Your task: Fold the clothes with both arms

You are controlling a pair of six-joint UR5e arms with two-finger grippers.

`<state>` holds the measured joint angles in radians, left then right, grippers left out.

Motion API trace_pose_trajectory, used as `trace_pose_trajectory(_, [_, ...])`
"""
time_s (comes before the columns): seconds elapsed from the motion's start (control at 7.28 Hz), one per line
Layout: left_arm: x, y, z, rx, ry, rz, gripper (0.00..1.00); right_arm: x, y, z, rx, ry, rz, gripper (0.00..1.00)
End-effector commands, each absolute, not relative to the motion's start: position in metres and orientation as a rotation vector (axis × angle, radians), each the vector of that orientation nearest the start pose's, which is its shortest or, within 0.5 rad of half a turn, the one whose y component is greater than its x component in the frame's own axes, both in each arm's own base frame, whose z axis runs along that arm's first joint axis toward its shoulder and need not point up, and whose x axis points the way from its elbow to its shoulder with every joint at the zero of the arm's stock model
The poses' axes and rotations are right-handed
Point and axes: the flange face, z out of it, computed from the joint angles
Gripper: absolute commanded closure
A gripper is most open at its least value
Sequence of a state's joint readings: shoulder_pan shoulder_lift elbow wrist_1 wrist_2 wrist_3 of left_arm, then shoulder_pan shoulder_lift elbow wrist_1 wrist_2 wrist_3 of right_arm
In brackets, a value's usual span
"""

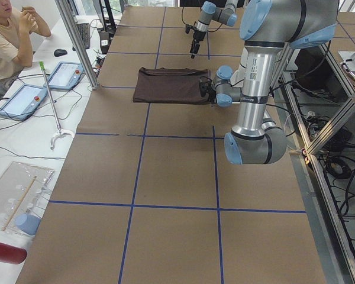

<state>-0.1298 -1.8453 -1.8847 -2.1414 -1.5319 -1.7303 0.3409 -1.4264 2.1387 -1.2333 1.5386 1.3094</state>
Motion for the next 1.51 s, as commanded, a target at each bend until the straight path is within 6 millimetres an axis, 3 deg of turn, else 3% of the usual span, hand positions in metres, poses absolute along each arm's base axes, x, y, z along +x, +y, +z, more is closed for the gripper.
trace_pose_trajectory(0.0, [0.549, -0.211, 0.301, 0.021, 1.167, -0.282, 1.0, -0.421, -0.293, 0.289, 0.336, -0.996, 0.096, 0.0])
trace_pose_trajectory(0.14, [0.548, -0.211, 0.299, 0.021, 1.17, -0.282, 1.0, -0.425, -0.29, 0.287, 0.284, -1.007, 0.181, 0.03])
trace_pose_trajectory(0.27, [0.548, -0.211, 0.298, 0.021, 1.172, -0.282, 1.0, -0.448, -0.293, 0.265, 0.221, -1.01, 0.274, 0.07])
trace_pose_trajectory(0.41, [0.548, -0.211, 0.298, 0.019, 1.174, -0.281, 1.0, -0.486, -0.295, 0.249, 0.215, -0.935, 0.27, 0.07])
trace_pose_trajectory(0.55, [0.547, -0.212, 0.298, 0.02, 1.174, -0.282, 1.0, -0.502, -0.287, 0.258, 0.213, -0.837, 0.215, 0.06])
trace_pose_trajectory(0.69, [0.548, -0.212, 0.294, 0.02, 1.18, -0.282, 1.0, -0.507, -0.278, 0.268, 0.238, -0.775, 0.11, 0.16])
trace_pose_trajectory(0.82, [0.549, -0.211, 0.293, 0.019, 1.181, -0.28, 1.0, -0.515, -0.268, 0.276, 0.243, -0.739, 0.034, 0.42])
trace_pose_trajectory(0.96, [0.549, -0.211, 0.291, 0.019, 1.186, -0.28, 1.0, -0.521, -0.255, 0.276, 0.232, -0.737, 0.004, 0.54])
trace_pose_trajectory(1.37, [0.549, -0.212, 0.29, 0.018, 1.189, -0.28, 1.0, -0.531, -0.231, 0.287, 0.21, -0.721, -0.043, 0.73])
